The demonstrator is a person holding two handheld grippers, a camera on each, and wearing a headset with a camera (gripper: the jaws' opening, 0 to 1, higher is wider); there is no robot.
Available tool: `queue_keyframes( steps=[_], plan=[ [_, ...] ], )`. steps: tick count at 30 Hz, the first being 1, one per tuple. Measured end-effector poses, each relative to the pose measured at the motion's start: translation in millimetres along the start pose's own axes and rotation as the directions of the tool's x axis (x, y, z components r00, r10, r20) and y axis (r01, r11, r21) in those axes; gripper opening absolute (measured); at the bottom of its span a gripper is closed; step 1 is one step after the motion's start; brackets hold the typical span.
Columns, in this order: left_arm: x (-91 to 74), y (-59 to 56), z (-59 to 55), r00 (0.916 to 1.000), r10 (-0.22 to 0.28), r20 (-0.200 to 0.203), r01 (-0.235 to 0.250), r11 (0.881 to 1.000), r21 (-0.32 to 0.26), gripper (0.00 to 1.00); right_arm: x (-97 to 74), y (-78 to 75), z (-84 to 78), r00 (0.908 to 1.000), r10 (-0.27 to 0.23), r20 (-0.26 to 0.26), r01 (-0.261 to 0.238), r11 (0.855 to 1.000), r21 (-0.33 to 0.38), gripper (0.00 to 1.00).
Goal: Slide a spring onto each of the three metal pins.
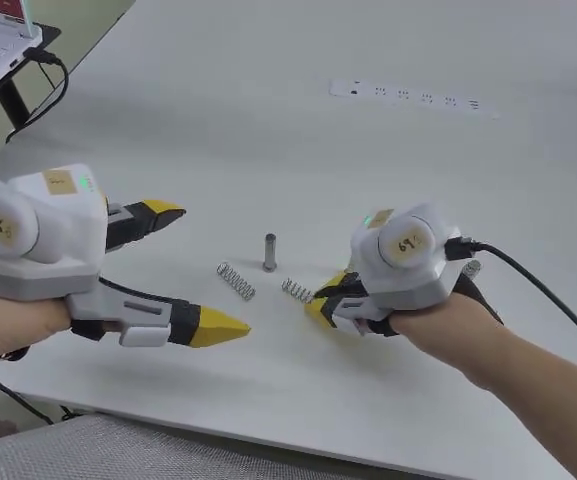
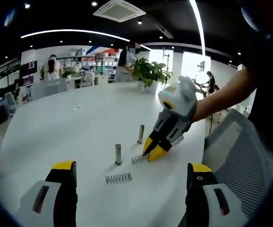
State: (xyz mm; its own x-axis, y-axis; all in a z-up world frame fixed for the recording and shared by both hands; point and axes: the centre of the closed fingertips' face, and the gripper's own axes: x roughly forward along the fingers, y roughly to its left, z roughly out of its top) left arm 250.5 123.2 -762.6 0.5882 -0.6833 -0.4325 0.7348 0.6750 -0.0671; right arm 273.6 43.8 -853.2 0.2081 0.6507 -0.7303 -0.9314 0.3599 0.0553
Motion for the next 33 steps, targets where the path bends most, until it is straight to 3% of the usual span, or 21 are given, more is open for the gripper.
queue_keyframes(
  steps=[7, 11, 14, 21, 26, 33],
  plan=[
    [-1.0, -1.0, -2.3, 1.0000, -0.001, -0.006, 0.001, 1.000, -0.001, 0.94, -0.1, 0.1, 0.5, 0.9998, -0.018, -0.008, 0.018, 1.000, -0.010, 0.07],
    [0.2, -4.7, -3.2, 0.9999, -0.010, -0.008, 0.010, 1.000, 0.000, 0.94, -1.4, 0.0, -0.2, 0.9991, -0.037, -0.021, 0.036, 0.997, -0.062, 0.07],
    [0.1, -5.9, -1.5, 0.9999, -0.012, -0.003, 0.012, 1.000, 0.002, 0.94, -4.6, 1.6, 0.4, 0.9994, -0.031, -0.015, 0.030, 0.999, -0.044, 0.07],
    [-2.8, -4.9, 2.5, 0.9999, -0.004, 0.010, 0.004, 1.000, 0.008, 0.93, -21.6, 1.7, 2.1, 0.9995, -0.029, 0.014, 0.029, 0.999, -0.014, 0.07],
    [-3.5, -5.8, 4.0, 1.0000, -0.006, 0.008, 0.006, 1.000, 0.013, 0.93, -37.2, 3.1, -1.5, 0.9993, -0.030, 0.021, 0.030, 0.999, -0.033, 0.07],
    [0.7, -11.8, 8.9, 0.9997, -0.019, 0.015, 0.019, 1.000, 0.023, 0.93, -60.1, -3.3, -4.7, 0.9979, -0.048, 0.043, 0.049, 0.999, -0.018, 0.07]
  ],
)
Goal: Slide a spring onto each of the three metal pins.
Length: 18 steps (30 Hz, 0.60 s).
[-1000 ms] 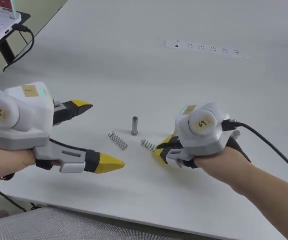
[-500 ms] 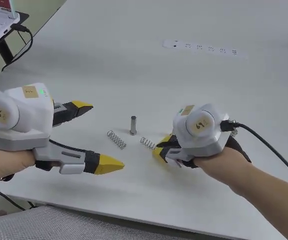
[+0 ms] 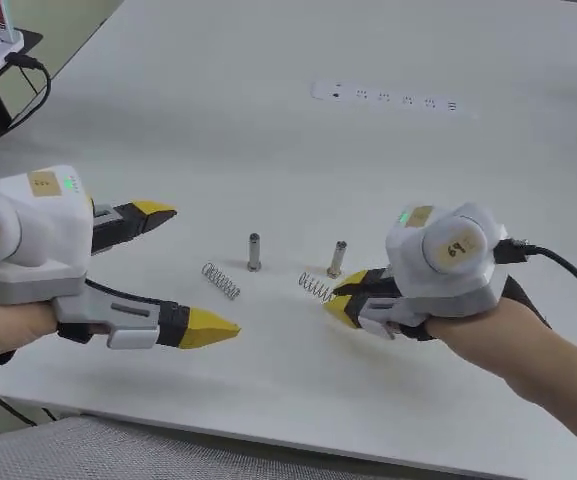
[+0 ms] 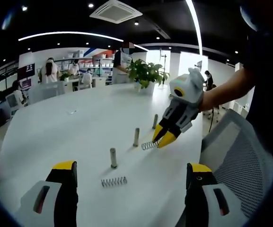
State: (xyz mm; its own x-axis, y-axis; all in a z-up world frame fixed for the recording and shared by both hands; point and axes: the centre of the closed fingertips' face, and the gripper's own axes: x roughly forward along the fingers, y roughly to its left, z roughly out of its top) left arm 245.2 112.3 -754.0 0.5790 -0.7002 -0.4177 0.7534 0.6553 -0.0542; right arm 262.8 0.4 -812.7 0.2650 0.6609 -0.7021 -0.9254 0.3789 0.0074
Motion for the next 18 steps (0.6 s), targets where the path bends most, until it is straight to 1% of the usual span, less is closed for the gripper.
queue_keyframes(
  steps=[5, 9, 13, 18],
  plan=[
    [3.1, -1.2, 3.4, 1.0000, -0.005, 0.002, 0.005, 1.000, 0.009, 0.93, -11.7, -2.6, -1.0, 0.9999, -0.009, 0.009, 0.009, 1.000, 0.007, 0.07],
    [5.4, -1.8, 9.9, 0.9999, -0.010, 0.013, 0.010, 1.000, 0.018, 0.92, -19.1, -4.1, -2.9, 0.9999, -0.010, 0.013, 0.010, 1.000, 0.005, 0.07],
    [8.5, -2.3, 15.7, 0.9994, -0.024, 0.024, 0.024, 0.999, 0.023, 0.87, -26.5, -5.0, -4.7, 0.9998, -0.007, 0.018, 0.007, 1.000, 0.008, 0.07],
    [14.2, -6.8, 21.3, 0.9985, -0.043, 0.034, 0.041, 0.998, 0.039, 0.85, -34.2, -2.4, -5.2, 0.9997, 0.007, 0.025, -0.007, 1.000, -0.003, 0.07]
  ],
)
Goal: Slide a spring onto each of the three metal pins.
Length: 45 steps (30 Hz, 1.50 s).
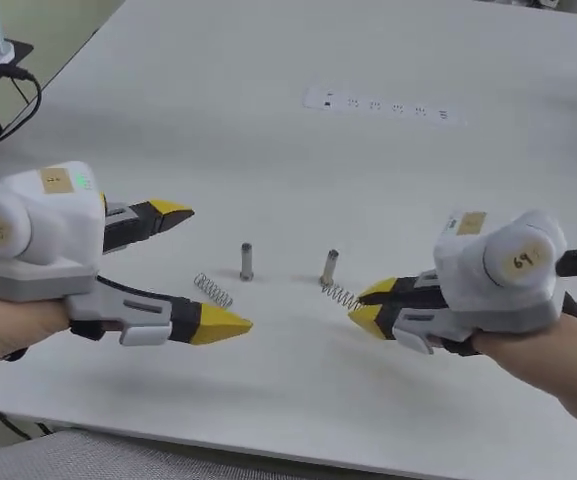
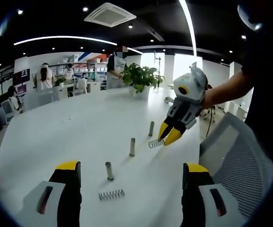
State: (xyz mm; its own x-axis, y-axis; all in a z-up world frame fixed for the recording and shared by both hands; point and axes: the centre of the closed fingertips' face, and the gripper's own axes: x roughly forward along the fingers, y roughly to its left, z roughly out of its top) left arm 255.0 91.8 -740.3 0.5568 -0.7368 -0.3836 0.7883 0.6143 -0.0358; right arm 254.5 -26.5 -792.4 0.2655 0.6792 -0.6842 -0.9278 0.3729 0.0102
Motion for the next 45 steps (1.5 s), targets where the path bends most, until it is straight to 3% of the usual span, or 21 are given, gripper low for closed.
queue_keyframes(
  steps=[4, 9, 17, 26, 45],
  plan=[
    [4.3, -5.7, 3.1, 0.9995, -0.030, 0.011, 0.030, 1.000, -0.003, 0.76, -2.8, 1.7, -0.9, 0.9999, 0.009, -0.005, -0.009, 1.000, -0.015, 0.07],
    [13.5, -17.0, 0.3, 0.9967, -0.081, -0.007, 0.081, 0.997, 0.006, 0.68, -5.0, 3.8, -0.9, 0.9999, 0.012, -0.007, -0.013, 0.999, -0.035, 0.07],
    [24.7, -32.0, -1.1, 0.9850, -0.169, -0.036, 0.169, 0.985, 0.015, 0.51, -7.2, 7.4, -0.9, 0.9998, 0.020, -0.007, -0.020, 0.998, -0.055, 0.07],
    [38.8, -44.7, 1.2, 0.9677, -0.245, -0.057, 0.248, 0.968, 0.045, 0.40, -8.1, 13.4, -0.8, 0.9992, 0.037, -0.017, -0.038, 0.992, -0.122, 0.07],
    [54.1, -63.9, 9.5, 0.9452, -0.323, -0.047, 0.326, 0.944, 0.058, 0.30, -9.6, 28.2, 20.5, 0.9925, 0.109, 0.057, -0.093, 0.969, -0.227, 0.07]
  ],
)
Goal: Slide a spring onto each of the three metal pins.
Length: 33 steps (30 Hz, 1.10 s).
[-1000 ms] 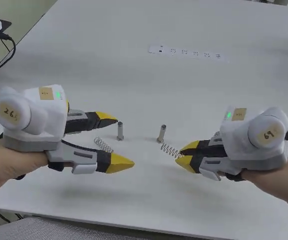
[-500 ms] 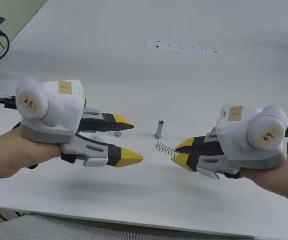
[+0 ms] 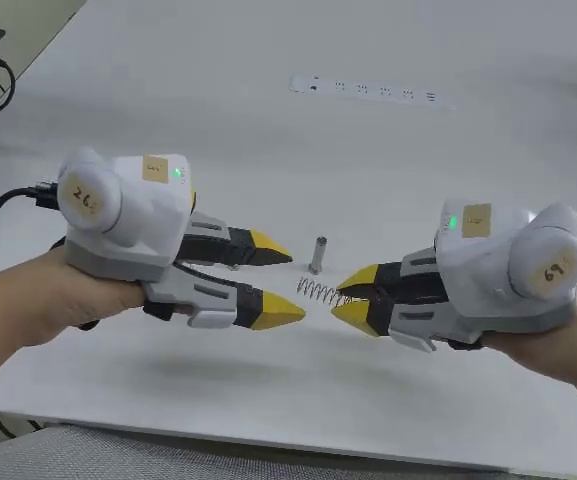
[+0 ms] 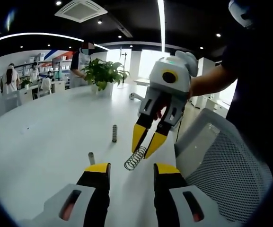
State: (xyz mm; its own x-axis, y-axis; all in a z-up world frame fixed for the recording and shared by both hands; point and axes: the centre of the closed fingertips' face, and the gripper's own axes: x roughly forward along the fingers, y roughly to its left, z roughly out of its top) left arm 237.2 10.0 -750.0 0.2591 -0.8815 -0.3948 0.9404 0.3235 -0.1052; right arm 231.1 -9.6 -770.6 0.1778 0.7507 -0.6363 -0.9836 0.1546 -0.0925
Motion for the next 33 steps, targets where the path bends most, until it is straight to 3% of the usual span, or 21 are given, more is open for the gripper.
queue_keyframes(
  steps=[10, 26, 33],
  plan=[
    [6.0, -6.0, 4.0, 0.9997, -0.026, 0.000, 0.026, 1.000, 0.007, 0.25, -2.2, 5.5, 11.8, 0.9992, 0.022, 0.034, -0.020, 0.997, -0.075, 0.07],
    [9.7, -13.1, 10.3, 0.9982, -0.057, 0.015, 0.057, 0.998, 0.017, 0.11, -4.7, 8.6, 16.9, 0.9975, 0.041, 0.057, -0.036, 0.995, -0.096, 0.07],
    [9.0, -15.2, 11.0, 0.9978, -0.065, 0.016, 0.065, 0.998, 0.017, 0.09, -6.3, 9.5, 17.4, 0.9968, 0.048, 0.063, -0.042, 0.995, -0.093, 0.07]
  ],
)
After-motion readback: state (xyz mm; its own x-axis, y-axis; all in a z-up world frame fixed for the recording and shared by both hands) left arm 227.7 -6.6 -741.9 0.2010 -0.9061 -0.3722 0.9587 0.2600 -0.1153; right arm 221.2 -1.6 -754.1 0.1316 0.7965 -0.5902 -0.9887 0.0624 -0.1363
